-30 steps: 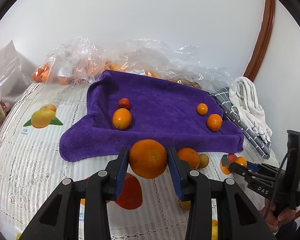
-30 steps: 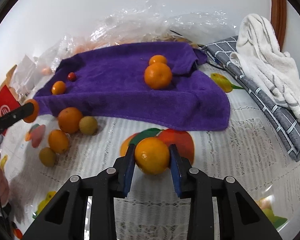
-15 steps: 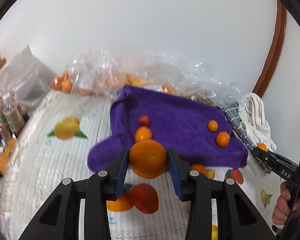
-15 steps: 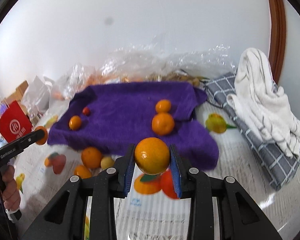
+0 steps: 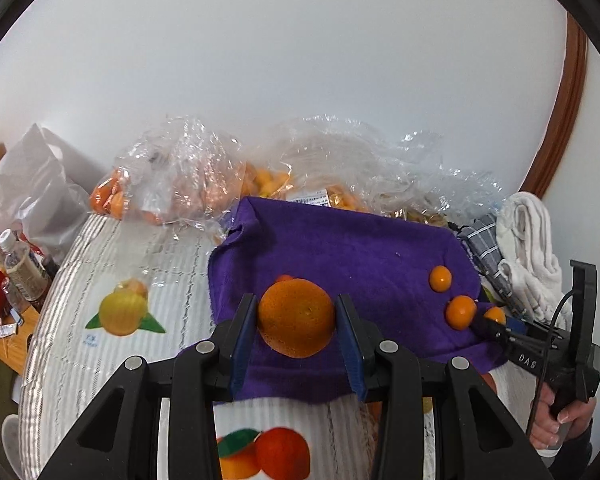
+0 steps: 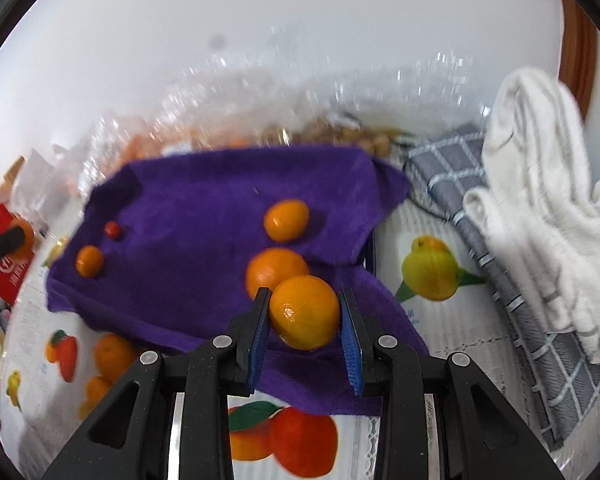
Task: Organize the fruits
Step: 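Carry both held oranges onto the purple towel and lower them, then open both grippers to release the oranges on the towel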
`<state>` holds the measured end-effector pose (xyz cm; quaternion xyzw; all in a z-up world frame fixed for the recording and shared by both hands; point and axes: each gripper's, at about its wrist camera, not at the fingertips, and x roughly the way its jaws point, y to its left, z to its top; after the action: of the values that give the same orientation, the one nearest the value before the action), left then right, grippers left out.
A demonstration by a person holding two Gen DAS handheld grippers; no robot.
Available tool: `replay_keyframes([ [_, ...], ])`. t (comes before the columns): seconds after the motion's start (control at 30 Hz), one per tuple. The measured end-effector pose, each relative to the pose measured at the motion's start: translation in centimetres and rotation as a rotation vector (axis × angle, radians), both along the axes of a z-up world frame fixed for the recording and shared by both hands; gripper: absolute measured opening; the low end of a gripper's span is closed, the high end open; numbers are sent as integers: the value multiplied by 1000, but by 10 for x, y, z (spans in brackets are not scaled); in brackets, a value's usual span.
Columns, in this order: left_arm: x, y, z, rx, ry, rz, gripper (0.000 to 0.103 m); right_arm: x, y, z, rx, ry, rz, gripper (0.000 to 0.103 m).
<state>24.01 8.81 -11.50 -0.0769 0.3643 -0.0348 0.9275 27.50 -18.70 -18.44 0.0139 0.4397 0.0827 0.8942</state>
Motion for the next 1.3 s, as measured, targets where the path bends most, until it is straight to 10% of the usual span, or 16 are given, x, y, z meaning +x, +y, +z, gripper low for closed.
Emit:
replay_keyframes([
  [0.5, 59, -40, -50, 32, 164, -14, 37, 5, 15, -16, -8, -17, 75, 34],
  [0.77, 67, -49, -61, 69, 188, -30, 38, -3, 11, -3, 8, -68, 60, 63],
  [1.07, 67, -55, -68, 61, 207, -55, 38, -8, -3, 13, 67, -78, -35, 63],
  [1.3, 40, -55, -36, 93, 108, -109, 60, -20, 3, 25, 11, -73, -78, 63],
])
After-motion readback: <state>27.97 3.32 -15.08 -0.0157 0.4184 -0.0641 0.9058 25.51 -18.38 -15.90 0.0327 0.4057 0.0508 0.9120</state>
